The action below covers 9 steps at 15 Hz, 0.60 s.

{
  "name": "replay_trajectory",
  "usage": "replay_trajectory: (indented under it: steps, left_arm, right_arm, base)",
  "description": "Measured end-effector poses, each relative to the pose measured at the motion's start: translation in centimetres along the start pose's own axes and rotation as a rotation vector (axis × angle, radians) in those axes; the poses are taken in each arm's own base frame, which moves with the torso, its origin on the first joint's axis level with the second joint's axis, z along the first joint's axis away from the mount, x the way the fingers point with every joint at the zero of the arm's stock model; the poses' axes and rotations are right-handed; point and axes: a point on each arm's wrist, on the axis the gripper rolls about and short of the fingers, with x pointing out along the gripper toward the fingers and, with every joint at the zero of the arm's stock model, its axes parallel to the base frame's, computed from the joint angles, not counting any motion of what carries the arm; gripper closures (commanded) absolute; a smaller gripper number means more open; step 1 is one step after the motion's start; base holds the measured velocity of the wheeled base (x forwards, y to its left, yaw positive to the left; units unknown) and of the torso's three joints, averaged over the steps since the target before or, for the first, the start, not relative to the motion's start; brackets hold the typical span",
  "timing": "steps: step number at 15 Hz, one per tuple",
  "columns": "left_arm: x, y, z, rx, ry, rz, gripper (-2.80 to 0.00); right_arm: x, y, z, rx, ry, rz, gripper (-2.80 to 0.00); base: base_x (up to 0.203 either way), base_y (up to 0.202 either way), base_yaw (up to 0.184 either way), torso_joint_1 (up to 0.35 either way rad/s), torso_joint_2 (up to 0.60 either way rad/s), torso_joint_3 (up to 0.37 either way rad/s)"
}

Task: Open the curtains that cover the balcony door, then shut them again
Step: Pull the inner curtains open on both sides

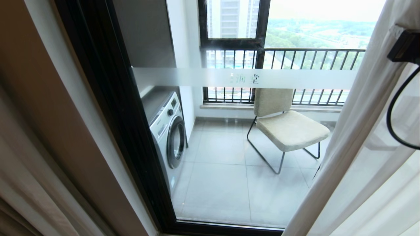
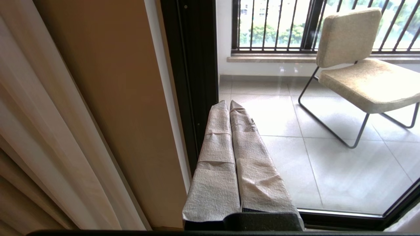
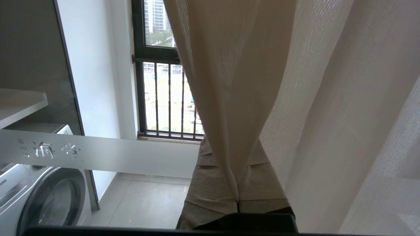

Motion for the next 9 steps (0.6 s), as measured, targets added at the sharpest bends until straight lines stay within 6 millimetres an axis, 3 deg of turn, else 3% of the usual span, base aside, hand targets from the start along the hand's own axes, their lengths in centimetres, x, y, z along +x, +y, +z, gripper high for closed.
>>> replay_trajectory:
  steps: [9]
  left_arm:
    - [0.0,0.0,0.0,-0.001,0.0,-0.001,0.0]
  right_arm:
    - [-0.02,-0.05,-0.07,0.0,0.005,-0.02,0.0]
  base:
    - [0.0,0.0,0.0,0.0,0.0,0.0]
